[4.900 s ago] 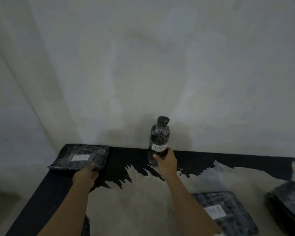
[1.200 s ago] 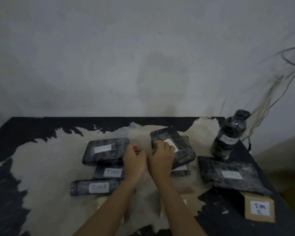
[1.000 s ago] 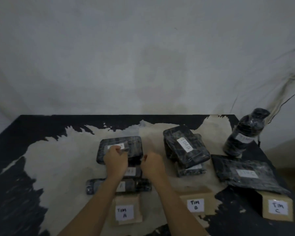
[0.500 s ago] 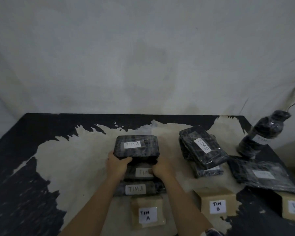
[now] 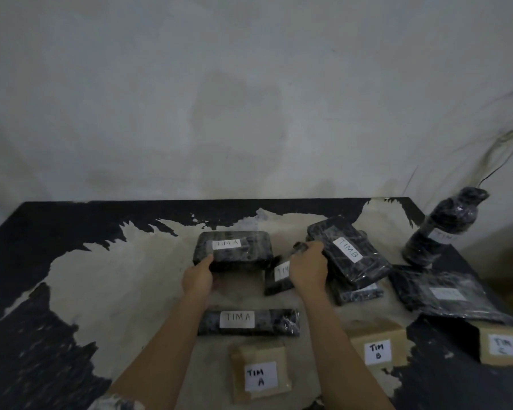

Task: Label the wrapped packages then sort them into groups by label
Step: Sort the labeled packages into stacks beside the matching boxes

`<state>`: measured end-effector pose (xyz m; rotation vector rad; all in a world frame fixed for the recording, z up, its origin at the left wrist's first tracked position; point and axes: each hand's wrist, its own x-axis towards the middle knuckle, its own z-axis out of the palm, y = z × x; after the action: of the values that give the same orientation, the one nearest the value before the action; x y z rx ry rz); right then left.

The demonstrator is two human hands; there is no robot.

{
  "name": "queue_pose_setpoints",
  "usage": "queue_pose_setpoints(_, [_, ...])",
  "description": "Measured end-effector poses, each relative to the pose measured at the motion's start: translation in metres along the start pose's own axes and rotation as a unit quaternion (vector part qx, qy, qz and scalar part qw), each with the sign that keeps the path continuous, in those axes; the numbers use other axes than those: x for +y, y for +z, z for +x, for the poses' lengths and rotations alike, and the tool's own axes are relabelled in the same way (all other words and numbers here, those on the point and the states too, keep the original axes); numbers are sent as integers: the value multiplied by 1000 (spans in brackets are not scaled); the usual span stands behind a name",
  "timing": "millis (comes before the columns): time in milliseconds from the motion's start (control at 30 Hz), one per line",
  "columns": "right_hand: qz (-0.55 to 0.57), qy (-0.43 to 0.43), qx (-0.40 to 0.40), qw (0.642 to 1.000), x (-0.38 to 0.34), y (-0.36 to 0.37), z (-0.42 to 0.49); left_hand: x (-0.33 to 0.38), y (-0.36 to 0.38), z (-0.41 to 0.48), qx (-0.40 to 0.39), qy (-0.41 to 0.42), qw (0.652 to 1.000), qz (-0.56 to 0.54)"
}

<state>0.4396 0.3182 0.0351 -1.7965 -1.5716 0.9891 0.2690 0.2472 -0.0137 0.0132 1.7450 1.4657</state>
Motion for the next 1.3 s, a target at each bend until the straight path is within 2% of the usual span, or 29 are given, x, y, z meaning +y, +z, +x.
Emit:
queue_pose_setpoints(133, [-48, -159, 89, 982, -20, 5, -14, -2, -2, -2, 2, 5, 1000, 25])
queue_pose_setpoints(200, [-56, -211, 110, 970, -29, 10, -20, -5, -4, -3, 8, 26, 998, 63])
queue_pose_setpoints(333, [-54, -272, 128, 952, -36, 19, -28, -12, -8, -7, 4, 15, 994, 106])
queue_pose_setpoints(467, [10, -295, 148, 944, -37, 25, -30, -16, -12, -12, 7, 30, 986, 163])
queue_pose_setpoints(533, [41, -263, 106, 958, -38, 28, -26, -16, -12, -16, 0, 26, 983, 179])
queue_pose_setpoints(600, [103, -164, 17, 981, -38, 32, -21, -15, -11, -20, -7, 27, 977, 211])
queue_pose_setpoints(667, [150, -75, -53, 984, -31, 37, -18, -14, -11, -22, 12, 24, 962, 273])
queue_pose_setpoints(733, [104, -60, -72, 990, -21, 42, -17, -14, -10, -23, 23, 13, 951, 308])
queue_pose_setpoints(867, [-97, -94, -51, 989, -5, 46, -15, -14, -10, -22, 29, 45, 913, 405])
queue_pose_setpoints(1000, [-168, -102, -72, 978, 4, 38, -12, -15, -13, -22, 10, 96, 882, 462])
queue_pose_setpoints(1100, [-247, -45, -57, 966, 16, 25, -10, -12, -25, -19, 23, 71, 873, 481])
queue_pose_setpoints(1167, [-237, 9, -91, 967, 28, 17, -7, -10, -35, -16, 9, 33, 870, 492])
queue_pose_setpoints(1300, [-174, 39, -244, 953, 42, 8, -12, -9, -40, -19, -98, -1, 889, 448])
